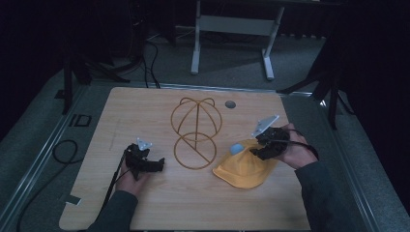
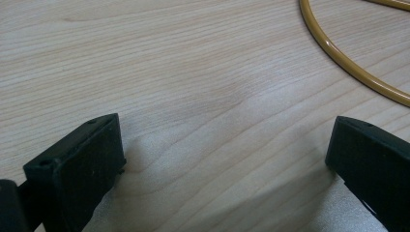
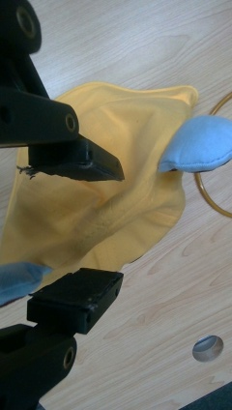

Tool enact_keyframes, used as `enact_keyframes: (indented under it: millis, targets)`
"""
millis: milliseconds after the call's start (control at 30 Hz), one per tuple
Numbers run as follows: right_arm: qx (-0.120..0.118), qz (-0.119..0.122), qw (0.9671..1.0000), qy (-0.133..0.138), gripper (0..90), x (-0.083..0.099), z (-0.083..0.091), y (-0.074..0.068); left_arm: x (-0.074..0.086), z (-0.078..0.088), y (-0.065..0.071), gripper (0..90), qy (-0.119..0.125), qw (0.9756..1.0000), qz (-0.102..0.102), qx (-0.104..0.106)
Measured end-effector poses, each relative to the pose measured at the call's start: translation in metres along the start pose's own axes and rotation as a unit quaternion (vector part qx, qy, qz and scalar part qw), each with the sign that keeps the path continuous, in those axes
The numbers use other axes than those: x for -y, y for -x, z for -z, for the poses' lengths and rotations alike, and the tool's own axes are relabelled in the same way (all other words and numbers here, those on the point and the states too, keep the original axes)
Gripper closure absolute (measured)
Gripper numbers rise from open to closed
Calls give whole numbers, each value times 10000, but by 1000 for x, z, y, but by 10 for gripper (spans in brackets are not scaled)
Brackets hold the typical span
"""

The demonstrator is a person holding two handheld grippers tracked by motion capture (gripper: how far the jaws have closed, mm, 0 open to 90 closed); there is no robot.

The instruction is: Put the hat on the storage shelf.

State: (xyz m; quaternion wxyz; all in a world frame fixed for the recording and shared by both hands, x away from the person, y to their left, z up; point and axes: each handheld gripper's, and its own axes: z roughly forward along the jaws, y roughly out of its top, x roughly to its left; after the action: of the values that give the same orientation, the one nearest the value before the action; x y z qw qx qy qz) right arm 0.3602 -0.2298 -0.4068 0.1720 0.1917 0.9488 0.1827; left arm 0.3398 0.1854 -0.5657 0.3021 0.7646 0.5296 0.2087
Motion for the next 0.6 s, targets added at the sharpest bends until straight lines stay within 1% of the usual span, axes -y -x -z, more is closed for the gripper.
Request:
enact_keyframes:
  millis: [67, 100, 167, 267, 367, 500, 600]
  targets:
    - [-9, 25, 10000, -19, 464, -1, 0, 1, 0, 0, 0, 1, 0, 10000, -4, -3]
    - [-58, 92, 9999, -95, 471, -2, -1, 2, 0, 0, 0, 1, 1, 10000, 1, 0]
    - [-107, 148, 9997, -170, 473, -3, -2, 2, 0, 0, 0, 1, 0, 10000, 0, 1]
    - [-141, 242, 9991, -322, 472, -4, -5, 3, 0, 0, 0, 1, 1, 10000, 1, 0]
    - [-199, 333, 9984, -403, 480, -6, -7, 4, 0, 0, 0, 1, 0, 10000, 1, 0]
    - [-228, 409, 9973, -571, 487, -9, -11, 4, 0, 0, 0, 1, 6, 10000, 7, -2]
    - [-270, 437, 9966, -638, 489, -11, -13, 5, 0, 0, 0, 1, 11, 10000, 9, -6]
